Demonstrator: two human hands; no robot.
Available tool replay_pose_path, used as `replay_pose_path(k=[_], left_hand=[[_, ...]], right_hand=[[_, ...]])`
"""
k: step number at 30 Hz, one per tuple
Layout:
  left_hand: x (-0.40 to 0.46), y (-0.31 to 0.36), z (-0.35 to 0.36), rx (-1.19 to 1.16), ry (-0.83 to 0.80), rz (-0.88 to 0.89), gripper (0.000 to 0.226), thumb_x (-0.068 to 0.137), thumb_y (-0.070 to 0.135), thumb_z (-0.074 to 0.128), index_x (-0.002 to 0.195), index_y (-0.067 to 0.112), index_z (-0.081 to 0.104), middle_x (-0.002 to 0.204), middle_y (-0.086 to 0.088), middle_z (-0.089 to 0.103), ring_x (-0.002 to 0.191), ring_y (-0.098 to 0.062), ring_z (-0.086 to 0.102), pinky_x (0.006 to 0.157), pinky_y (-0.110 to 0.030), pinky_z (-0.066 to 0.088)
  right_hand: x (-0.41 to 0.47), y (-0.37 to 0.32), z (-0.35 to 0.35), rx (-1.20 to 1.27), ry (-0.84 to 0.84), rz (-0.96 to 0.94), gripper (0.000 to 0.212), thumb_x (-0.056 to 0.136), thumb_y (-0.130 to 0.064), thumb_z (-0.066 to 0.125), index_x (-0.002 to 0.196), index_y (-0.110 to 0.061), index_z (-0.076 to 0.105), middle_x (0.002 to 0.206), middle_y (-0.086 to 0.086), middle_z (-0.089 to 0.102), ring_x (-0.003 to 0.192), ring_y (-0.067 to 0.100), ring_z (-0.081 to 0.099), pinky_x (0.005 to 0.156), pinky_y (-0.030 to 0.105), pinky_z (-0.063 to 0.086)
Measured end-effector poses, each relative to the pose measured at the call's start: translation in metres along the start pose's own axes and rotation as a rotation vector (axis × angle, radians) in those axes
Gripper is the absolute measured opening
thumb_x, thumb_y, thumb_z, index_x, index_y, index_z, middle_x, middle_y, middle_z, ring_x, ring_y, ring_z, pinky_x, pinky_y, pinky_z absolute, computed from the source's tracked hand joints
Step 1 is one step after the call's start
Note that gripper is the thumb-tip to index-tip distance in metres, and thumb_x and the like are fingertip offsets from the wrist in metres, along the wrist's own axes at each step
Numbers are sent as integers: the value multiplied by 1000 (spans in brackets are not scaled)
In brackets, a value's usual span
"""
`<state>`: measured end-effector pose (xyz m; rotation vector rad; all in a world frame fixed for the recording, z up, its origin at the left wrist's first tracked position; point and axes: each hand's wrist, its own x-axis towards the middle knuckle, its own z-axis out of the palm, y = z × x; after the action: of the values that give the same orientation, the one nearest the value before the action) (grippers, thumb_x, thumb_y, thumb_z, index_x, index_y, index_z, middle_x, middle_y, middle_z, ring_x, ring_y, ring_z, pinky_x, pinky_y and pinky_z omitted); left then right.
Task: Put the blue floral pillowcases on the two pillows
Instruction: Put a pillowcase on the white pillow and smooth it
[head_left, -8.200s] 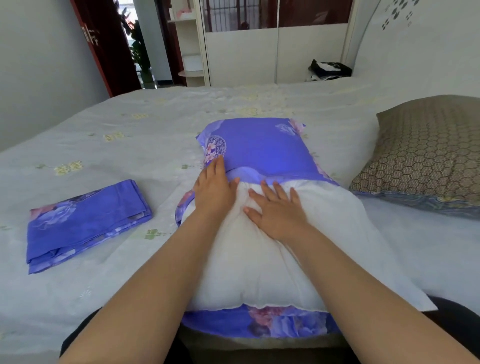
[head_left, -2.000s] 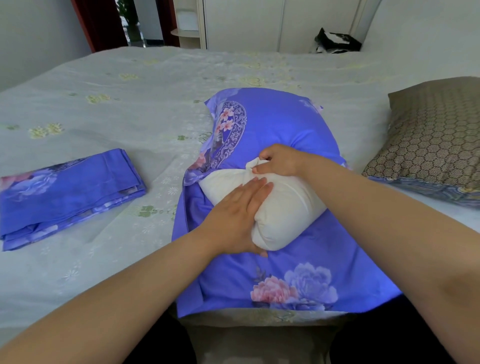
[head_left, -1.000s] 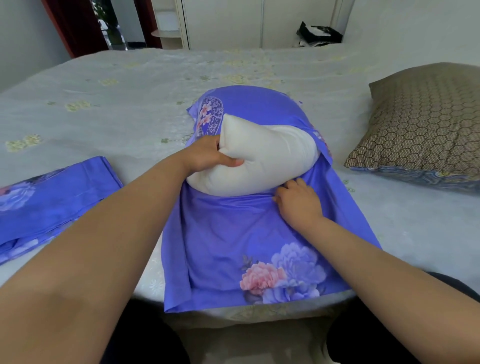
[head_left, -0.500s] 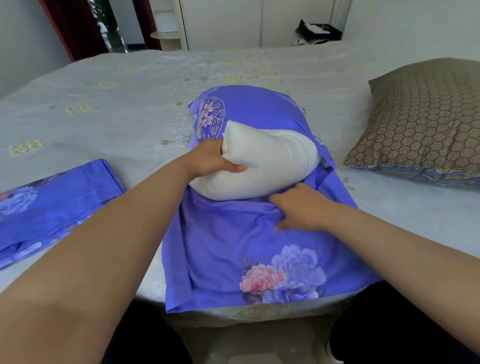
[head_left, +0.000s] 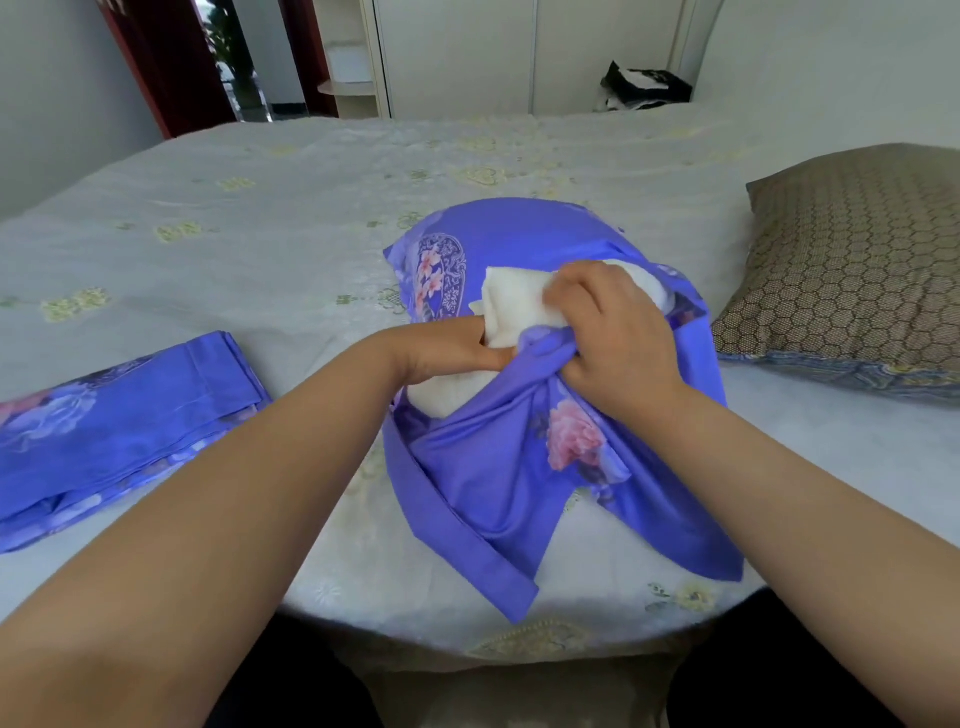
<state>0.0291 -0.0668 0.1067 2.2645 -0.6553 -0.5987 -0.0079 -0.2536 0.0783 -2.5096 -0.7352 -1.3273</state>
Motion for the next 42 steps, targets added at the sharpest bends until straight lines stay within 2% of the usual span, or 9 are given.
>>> replay_pose_path(k=[5,9,13,17,22,26,30,34,42], left_hand=[[6,-6,12,-19,-51,-39,20,94,47,46,106,33,54,114,15,61,96,2,57,76,-13,44],[5,7,26,-227,-67,-35,38,100,51,23,133,36,35,116,37,38,107,15,42,89,-3,31],[-1,3,42,-382,-35,-75,71,82,77,31,137,34,46,138,18,48,124,-4,47,112,-30,31],[-1,5,46,-8,107,-8,47,92,58,41,113,22,63,116,2,65,106,-14,60,101,-35,42],[3,17,42,53,365,-67,38,99,27,43,63,17,47,69,-13,54,69,-30,49,51,-23,29],[19,3,52,109,502,-168,25,95,19,46,99,1,63,110,-24,63,101,-37,58,72,-31,38],[14,0,50,154,653,-111,15,89,22,57,76,15,56,94,-17,64,93,-33,59,66,-30,35],[1,-6,51,404,686,-124,21,92,39,52,98,20,60,109,-7,56,103,-27,53,77,-34,41],[-15,-3,35,150,539,-162,33,95,29,50,66,15,50,84,-12,60,86,-29,58,66,-28,33]], right_hand=[[7,2,-4,-112,-115,4,28,78,-18,53,101,-10,66,82,10,68,65,30,65,47,31,48],[38,12,-6,-171,-529,307,17,90,-15,48,95,-7,62,91,20,65,86,39,61,63,37,39],[44,20,-3,-62,-776,605,23,90,-19,46,68,-14,52,84,12,59,84,32,58,66,31,36],[39,10,-6,-75,-591,525,13,88,-16,46,79,-14,56,94,11,63,85,32,56,64,32,35],[35,2,-4,88,-218,467,13,88,-23,53,98,-21,61,99,2,65,90,28,60,68,36,44],[25,11,-3,-98,-508,383,17,90,-27,52,94,-16,64,101,9,67,94,31,60,68,35,41],[29,19,-22,-127,-806,368,38,91,-40,51,58,-22,43,84,6,60,90,29,57,65,30,32],[34,32,-46,-31,-1050,443,38,89,-51,55,69,-18,59,71,-2,50,80,22,51,64,28,32],[10,30,-48,-26,-858,413,28,91,-40,52,104,-18,61,120,6,53,115,29,48,89,34,40]])
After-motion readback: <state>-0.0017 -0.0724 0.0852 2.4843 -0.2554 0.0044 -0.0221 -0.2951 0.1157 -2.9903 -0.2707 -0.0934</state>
